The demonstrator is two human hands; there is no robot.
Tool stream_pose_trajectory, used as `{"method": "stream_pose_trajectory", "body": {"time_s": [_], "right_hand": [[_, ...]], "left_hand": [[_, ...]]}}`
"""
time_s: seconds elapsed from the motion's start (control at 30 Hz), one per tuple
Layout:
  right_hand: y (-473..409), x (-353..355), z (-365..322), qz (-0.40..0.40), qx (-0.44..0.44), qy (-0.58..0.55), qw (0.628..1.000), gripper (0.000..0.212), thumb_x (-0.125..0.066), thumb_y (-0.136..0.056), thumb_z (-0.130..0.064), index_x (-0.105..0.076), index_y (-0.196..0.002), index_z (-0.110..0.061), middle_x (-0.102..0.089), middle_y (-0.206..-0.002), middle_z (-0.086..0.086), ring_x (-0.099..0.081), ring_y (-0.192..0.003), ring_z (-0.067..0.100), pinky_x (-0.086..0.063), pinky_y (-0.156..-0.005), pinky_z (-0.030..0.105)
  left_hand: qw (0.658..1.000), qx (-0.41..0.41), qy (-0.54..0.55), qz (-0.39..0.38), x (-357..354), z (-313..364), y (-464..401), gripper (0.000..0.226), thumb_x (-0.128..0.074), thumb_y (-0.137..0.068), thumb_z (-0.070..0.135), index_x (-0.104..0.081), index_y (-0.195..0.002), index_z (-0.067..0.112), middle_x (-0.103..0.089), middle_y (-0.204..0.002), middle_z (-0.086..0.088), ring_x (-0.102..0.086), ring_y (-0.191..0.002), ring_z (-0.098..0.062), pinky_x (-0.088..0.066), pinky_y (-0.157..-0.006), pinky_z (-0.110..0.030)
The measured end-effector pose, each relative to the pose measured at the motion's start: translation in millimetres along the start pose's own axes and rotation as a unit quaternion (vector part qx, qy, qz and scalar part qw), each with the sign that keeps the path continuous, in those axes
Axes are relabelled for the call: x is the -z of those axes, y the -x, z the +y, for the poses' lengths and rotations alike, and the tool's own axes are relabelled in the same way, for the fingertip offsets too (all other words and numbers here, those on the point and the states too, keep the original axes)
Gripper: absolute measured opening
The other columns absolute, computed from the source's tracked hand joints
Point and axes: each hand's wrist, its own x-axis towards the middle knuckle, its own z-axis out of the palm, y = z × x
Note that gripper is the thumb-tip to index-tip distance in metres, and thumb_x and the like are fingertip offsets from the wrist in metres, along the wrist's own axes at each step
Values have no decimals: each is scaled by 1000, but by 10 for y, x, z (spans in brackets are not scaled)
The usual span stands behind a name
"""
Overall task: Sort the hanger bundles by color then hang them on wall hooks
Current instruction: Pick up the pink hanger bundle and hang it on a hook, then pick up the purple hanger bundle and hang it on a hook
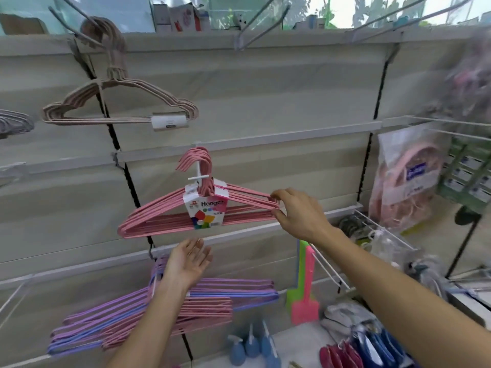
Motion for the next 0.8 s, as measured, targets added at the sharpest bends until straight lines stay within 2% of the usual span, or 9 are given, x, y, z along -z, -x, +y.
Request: {"method": "stream_pose_trajectory", "body": {"time_s": [0.1,0.17,0.27,0.37,0.47,0.57,0.7,0.8], "right_hand": [[285,207,57,21,7,3,1000,37,-54,-96,-36,-56,-131,-23,-63,-126,2,-59,-115,31,-47,-93,43],[469,356,106,29,5,0,1000,36,-54,-97,-34,-57,-131,-22,-64,-125,2,-59,-115,30,-48,-92,43],[756,573,201,51,-3,-7,999,34,-54,-97,-32,-59,-129,-21,-66,-123,0,-61,-113,28,-47,-89,41],[1076,785,332,74,-25,-6,997,30,-56,-97,-31,-62,-125,-22,-69,-117,-3,-64,-108,27,-47,-83,39],[1448,975,519,95,-47,-7,994,27,-57,-95,-29,-65,-119,-22,-71,-110,-5,-66,-103,25,-52,-80,40],[1848,1148,752,115,-73,8,991,25,-57,-94,-30,-65,-116,-22,-71,-106,-4,-67,-100,24,-54,-78,43],[2340,1377,1060,132,-123,23,983,26,-55,-94,-34,-65,-115,-22,-72,-104,-3,-67,-95,23,-55,-76,43],[2689,1562,1270,148,-165,15,975,27,-54,-94,-35,-66,-113,-19,-72,-100,-2,-67,-91,22,-56,-74,44]], "left_hand": [[999,21,-35,-32,-135,-176,219,17,-50,-100,19,-59,-89,10,-60,-86,-2,-59,-82,-22,-49,-81,-36],[997,23,-52,-53,-254,-308,379,18,-53,-98,18,-60,-82,11,-61,-80,0,-58,-79,-21,-48,-77,-35],[991,3,-96,-92,-470,-538,612,17,-55,-97,17,-63,-84,13,-62,-75,0,-58,-79,-20,-49,-78,-34],[976,-54,-166,-133,-691,-793,821,15,-50,-101,18,-63,-96,13,-59,-82,0,-58,-77,-19,-50,-76,-31],[947,-118,-243,-177,-873,-1055,1008,18,-47,-102,14,-64,-100,12,-60,-82,-2,-62,-69,-17,-54,-65,-26],[910,-160,-308,-228,-1034,-1332,1164,20,-46,-102,9,-65,-97,11,-59,-76,-3,-65,-56,-11,-54,-56,-21],[850,-199,-385,-301,-1255,-1732,1360,22,-45,-103,9,-65,-94,12,-64,-67,5,-64,-55,-8,-54,-58,-20],[801,-219,-432,-352,-1387,-2058,1517,21,-49,-102,12,-68,-94,15,-65,-73,1,-65,-62,-13,-55,-64,-22]]}}
